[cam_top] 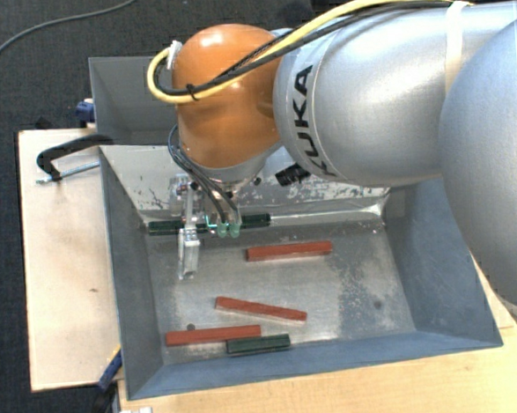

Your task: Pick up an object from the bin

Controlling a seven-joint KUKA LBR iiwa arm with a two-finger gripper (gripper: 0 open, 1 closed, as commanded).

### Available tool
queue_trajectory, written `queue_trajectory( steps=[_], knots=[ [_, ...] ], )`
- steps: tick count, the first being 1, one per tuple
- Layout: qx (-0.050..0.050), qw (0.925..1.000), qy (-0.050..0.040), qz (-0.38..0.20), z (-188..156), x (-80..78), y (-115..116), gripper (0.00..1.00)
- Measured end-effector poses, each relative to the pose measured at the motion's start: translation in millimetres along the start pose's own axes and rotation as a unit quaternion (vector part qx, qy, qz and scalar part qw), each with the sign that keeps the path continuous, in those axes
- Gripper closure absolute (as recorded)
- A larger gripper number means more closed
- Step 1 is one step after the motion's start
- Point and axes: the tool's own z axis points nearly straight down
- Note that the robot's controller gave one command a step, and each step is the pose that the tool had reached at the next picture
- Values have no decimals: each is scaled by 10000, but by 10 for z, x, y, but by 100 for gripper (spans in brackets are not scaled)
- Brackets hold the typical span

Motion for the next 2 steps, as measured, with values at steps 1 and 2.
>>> queue_trajectory(
  steps=[1,2],
  knots=[
    [13,9999,13,-115,1090,502,-233,0],
    [7,10000,-11,-98,1542,456,-645,0]
  ],
)
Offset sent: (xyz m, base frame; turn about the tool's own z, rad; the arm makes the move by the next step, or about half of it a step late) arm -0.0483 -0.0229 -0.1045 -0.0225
